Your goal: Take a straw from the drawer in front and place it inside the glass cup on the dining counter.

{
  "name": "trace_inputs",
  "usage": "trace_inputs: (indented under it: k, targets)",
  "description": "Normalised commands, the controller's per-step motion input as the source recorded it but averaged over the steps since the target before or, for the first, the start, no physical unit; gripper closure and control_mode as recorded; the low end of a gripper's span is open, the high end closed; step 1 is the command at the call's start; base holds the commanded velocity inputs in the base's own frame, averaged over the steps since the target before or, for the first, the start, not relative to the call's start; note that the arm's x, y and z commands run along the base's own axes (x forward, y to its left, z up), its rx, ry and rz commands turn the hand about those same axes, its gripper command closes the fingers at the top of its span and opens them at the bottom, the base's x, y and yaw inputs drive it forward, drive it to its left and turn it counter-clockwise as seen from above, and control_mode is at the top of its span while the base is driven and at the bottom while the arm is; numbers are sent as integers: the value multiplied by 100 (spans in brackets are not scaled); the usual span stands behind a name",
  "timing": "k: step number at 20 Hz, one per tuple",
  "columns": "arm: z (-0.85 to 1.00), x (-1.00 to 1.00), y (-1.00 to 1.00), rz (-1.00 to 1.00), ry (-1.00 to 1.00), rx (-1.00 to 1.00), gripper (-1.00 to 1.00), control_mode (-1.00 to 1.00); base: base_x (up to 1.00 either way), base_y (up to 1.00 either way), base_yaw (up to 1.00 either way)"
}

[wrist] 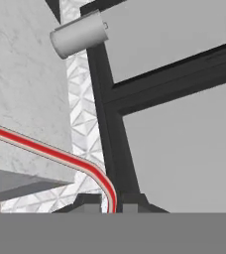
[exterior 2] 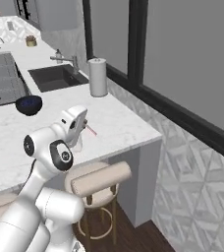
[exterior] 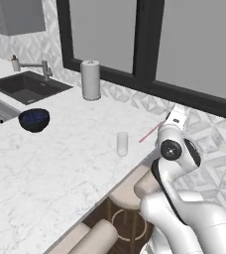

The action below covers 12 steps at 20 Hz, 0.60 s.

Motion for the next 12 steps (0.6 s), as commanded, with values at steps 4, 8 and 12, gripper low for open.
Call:
trace_inputs:
  k: [4,8,12]
  targets:
    - [0,0,0,0,0,0,100,100,17,-7,47]
    - [0,0,0,0,0,0,100,100,67,-32,31]
    - [0,48,-32,7,0,5,100,-100,19,-13,5]
